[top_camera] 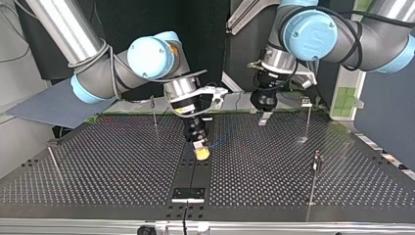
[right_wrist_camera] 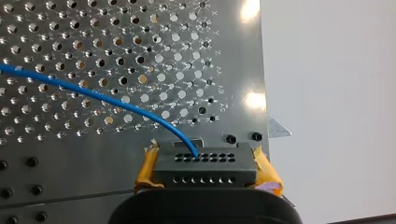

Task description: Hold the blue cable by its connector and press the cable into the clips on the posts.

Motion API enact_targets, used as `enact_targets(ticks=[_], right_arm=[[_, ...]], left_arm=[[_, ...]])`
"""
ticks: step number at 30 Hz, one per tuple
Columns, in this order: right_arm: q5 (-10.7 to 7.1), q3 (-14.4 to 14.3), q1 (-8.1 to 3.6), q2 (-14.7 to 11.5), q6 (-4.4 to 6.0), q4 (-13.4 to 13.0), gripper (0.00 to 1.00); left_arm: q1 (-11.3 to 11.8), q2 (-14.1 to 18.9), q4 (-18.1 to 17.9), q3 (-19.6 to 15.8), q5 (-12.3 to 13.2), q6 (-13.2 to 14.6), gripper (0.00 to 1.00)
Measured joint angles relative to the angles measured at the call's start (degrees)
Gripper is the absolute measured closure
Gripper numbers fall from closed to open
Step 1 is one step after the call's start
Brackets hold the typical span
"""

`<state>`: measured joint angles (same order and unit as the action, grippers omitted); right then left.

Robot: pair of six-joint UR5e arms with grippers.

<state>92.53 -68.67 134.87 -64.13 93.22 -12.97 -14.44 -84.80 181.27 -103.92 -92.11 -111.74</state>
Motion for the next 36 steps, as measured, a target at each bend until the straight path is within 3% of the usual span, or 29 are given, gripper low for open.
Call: enact_targets(ticks=[8,17,36], right_arm=[[-0.03,-0.1,0.25,0.0,-0.03,0.0,1.00],[0.03,-0.5,0.47,0.0,-0.11,0.0,1.00],[0.03,-0.5,0.43,-0.1,-0.13,0.0,1.00]], left_arm=[[3.6,0.3,-0.4,0.0,3.2,-3.9,0.02],[8.1,0.3,-4.9,0.0,8.1,-8.8,0.02],[8.1,-1.6,-6.4,0.0,17.7,-18.4,0.02]])
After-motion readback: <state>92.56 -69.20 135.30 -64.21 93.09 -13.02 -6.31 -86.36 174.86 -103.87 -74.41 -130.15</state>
